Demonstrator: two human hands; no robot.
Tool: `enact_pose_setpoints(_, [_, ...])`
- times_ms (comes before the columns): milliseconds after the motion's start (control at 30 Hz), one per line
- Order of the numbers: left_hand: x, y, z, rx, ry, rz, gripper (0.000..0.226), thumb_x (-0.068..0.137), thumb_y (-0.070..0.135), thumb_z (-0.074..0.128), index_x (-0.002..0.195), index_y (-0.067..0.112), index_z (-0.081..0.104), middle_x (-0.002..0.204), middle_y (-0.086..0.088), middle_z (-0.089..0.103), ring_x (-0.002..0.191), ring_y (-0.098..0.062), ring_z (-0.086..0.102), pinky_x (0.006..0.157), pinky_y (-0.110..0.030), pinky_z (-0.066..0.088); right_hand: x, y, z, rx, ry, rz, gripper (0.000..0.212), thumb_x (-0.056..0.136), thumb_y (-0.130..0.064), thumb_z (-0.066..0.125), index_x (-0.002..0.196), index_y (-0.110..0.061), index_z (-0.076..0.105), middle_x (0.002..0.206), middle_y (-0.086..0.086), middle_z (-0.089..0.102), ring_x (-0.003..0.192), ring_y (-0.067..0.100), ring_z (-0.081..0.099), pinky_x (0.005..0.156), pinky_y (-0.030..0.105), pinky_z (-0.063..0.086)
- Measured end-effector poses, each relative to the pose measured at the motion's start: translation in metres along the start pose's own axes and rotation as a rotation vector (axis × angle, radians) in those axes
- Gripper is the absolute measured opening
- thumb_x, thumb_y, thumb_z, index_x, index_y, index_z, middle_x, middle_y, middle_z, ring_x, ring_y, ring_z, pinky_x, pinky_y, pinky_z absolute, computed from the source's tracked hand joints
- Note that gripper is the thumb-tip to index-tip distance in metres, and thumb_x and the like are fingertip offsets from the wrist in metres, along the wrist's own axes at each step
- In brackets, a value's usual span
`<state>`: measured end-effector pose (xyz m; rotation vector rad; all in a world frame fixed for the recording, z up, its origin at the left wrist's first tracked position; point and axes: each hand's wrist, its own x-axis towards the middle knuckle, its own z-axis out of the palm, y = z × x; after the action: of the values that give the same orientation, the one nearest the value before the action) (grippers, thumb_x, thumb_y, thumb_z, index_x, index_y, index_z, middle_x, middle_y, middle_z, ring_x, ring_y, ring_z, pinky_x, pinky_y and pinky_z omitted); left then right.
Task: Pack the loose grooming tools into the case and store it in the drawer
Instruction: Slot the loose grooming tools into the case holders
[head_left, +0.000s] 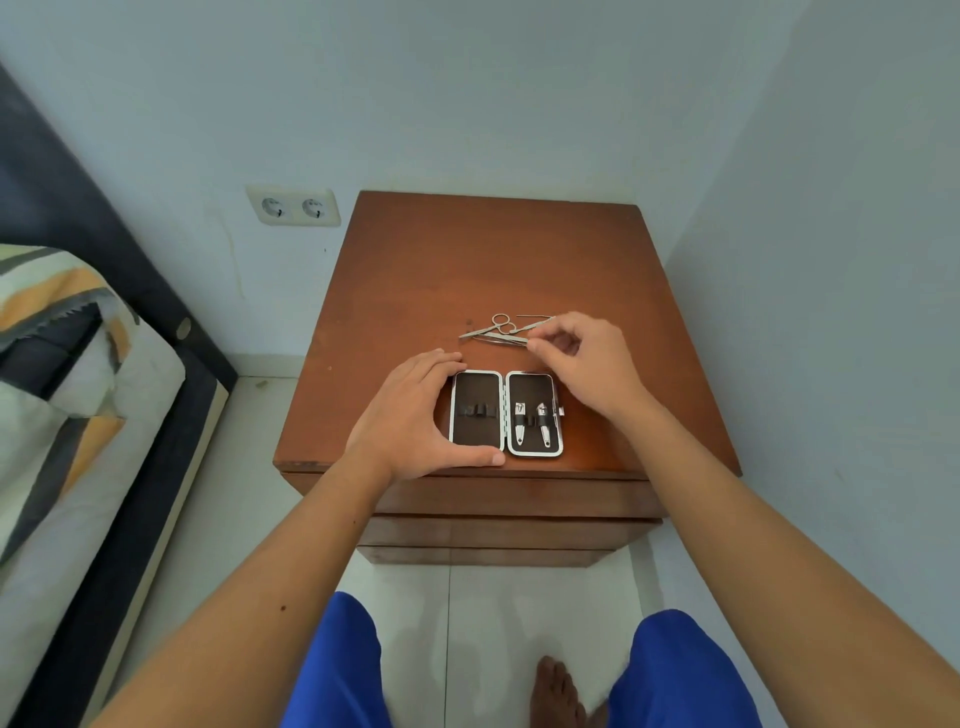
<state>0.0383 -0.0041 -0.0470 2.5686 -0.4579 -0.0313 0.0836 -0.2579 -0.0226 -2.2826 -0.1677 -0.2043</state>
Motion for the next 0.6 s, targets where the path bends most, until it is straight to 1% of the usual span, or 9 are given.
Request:
enact_pose_setpoints(67, [0.001, -0.001, 0.000, 0.000, 0.003, 0.009, 0.127, 0.054, 0.097, 0.073, 0.155, 0.026, 0.043, 0.165, 0.011, 0.039, 0.154, -0.011, 0.027, 0.127, -0.036, 0.022, 0.020, -0.002, 0.007, -0.036, 0.008, 0.045, 0.005, 0.093, -0.030, 0.076, 0.095, -0.028, 0.080, 0.091, -0.017, 0.073, 0.078, -0.001, 0.060, 0.078, 0.025, 0.048])
enact_pose_setpoints(133, [0.001, 0.000, 0.000, 0.002, 0.001, 0.011, 0.126, 0.055, 0.097, 0.072, 0.155, 0.027, 0.043, 0.165, 0.010, 0.039, 0.154, -0.011, 0.027, 0.126, -0.036, 0.022, 0.038, -0.001, 0.017, -0.071, 0.005, 0.089, 0.010, 0.092, -0.034, 0.075, 0.095, -0.027, 0.082, 0.092, -0.015, 0.072, 0.083, 0.002, 0.061, 0.090, 0.034, 0.052])
enact_pose_setpoints(200, [0.001, 0.000, 0.000, -0.003, 0.000, 0.014, 0.126, 0.055, 0.098, 0.071, 0.155, 0.027, 0.043, 0.165, 0.010, 0.039, 0.154, -0.011, 0.028, 0.128, -0.038, 0.024, 0.050, 0.000, 0.027, -0.127, -0.010, 0.107, 0.019, 0.090, -0.046, 0.075, 0.099, -0.030, 0.081, 0.091, -0.016, 0.071, 0.100, 0.014, 0.064, 0.098, 0.042, 0.051])
enact_pose_setpoints(267, [0.002, -0.001, 0.001, -0.003, -0.002, 0.017, 0.126, 0.055, 0.098, 0.070, 0.155, 0.027, 0.043, 0.165, 0.009, 0.039, 0.154, -0.011, 0.028, 0.128, -0.038, 0.023, 0.055, -0.003, 0.034, -0.178, -0.024, 0.126, 0.037, 0.087, -0.060, 0.073, 0.108, -0.030, 0.080, 0.094, -0.016, 0.071, 0.116, 0.021, 0.059, 0.098, 0.041, 0.049])
enact_pose_setpoints(300, [0.002, -0.001, 0.001, -0.001, -0.001, 0.020, 0.126, 0.055, 0.098, 0.070, 0.155, 0.026, 0.043, 0.165, 0.009, 0.039, 0.154, -0.012, 0.028, 0.127, -0.037, 0.022, 0.056, -0.004, 0.038, -0.210, -0.021, 0.138, 0.047, 0.086, -0.066, 0.071, 0.113, -0.029, 0.079, 0.099, -0.015, 0.072, 0.120, 0.023, 0.055, 0.097, 0.040, 0.048])
enact_pose_setpoints(367, [0.003, -0.003, 0.001, 0.001, 0.004, 0.029, 0.125, 0.056, 0.097, 0.071, 0.154, 0.025, 0.044, 0.164, 0.008, 0.040, 0.153, -0.012, 0.028, 0.127, -0.036, 0.021, 0.055, -0.010, 0.044, -0.296, 0.006, 0.163, 0.062, 0.080, -0.076, 0.069, 0.118, -0.028, 0.078, 0.112, -0.008, 0.071, 0.121, 0.024, 0.051, 0.096, 0.040, 0.047])
enact_pose_setpoints(400, [0.003, -0.003, 0.001, 0.002, 0.005, 0.034, 0.125, 0.056, 0.097, 0.070, 0.154, 0.024, 0.044, 0.164, 0.008, 0.040, 0.153, -0.012, 0.028, 0.127, -0.036, 0.021, 0.055, -0.012, 0.046, -0.335, 0.023, 0.173, 0.065, 0.078, -0.078, 0.069, 0.117, -0.028, 0.078, 0.115, -0.006, 0.069, 0.120, 0.025, 0.051, 0.096, 0.040, 0.047])
enact_pose_setpoints(500, [0.003, -0.003, 0.001, 0.004, 0.007, 0.044, 0.126, 0.056, 0.097, 0.070, 0.154, 0.022, 0.045, 0.163, 0.007, 0.041, 0.153, -0.012, 0.028, 0.128, -0.036, 0.021, 0.053, -0.016, 0.053, -0.403, 0.055, 0.176, 0.063, 0.077, -0.077, 0.072, 0.117, -0.029, 0.078, 0.119, -0.003, 0.067, 0.116, 0.028, 0.052, 0.096, 0.039, 0.046])
enact_pose_setpoints(600, [0.003, -0.004, 0.002, 0.006, 0.008, 0.042, 0.127, 0.056, 0.098, 0.070, 0.154, 0.022, 0.045, 0.164, 0.008, 0.040, 0.154, -0.012, 0.028, 0.128, -0.036, 0.021, 0.054, -0.017, 0.055, -0.374, 0.043, 0.187, 0.057, 0.080, -0.069, 0.076, 0.118, -0.027, 0.077, 0.123, -0.002, 0.067, 0.118, 0.029, 0.052, 0.095, 0.038, 0.044])
